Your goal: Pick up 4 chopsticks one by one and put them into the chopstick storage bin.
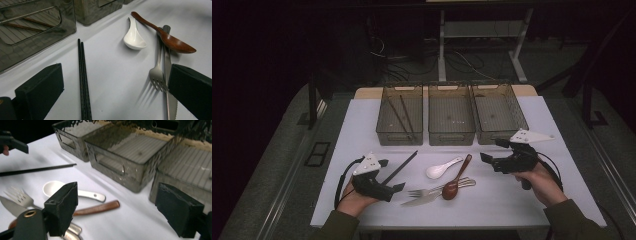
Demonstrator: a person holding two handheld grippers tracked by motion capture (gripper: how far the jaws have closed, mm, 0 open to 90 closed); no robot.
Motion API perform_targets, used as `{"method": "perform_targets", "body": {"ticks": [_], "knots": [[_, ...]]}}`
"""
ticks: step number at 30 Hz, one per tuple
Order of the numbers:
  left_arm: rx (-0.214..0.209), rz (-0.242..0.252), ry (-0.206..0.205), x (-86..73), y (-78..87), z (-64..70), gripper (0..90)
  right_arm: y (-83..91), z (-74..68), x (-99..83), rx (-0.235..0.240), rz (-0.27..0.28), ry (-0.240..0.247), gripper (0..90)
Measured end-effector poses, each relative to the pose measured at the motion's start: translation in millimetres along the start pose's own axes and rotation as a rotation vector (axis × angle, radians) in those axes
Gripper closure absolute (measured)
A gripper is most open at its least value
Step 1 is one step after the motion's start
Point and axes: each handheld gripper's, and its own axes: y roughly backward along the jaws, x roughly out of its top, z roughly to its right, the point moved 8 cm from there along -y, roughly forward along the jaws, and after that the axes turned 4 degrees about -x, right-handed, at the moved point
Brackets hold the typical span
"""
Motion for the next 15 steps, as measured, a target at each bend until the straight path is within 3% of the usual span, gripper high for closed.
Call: {"method": "perform_targets", "body": {"ticks": [15], "knots": [[0.012,0.0,0.0,-0.6,2.1,-1.3,0.0,19.5,3.6,-42.8,0.02,-0.019,-0.001,17.0]]}}
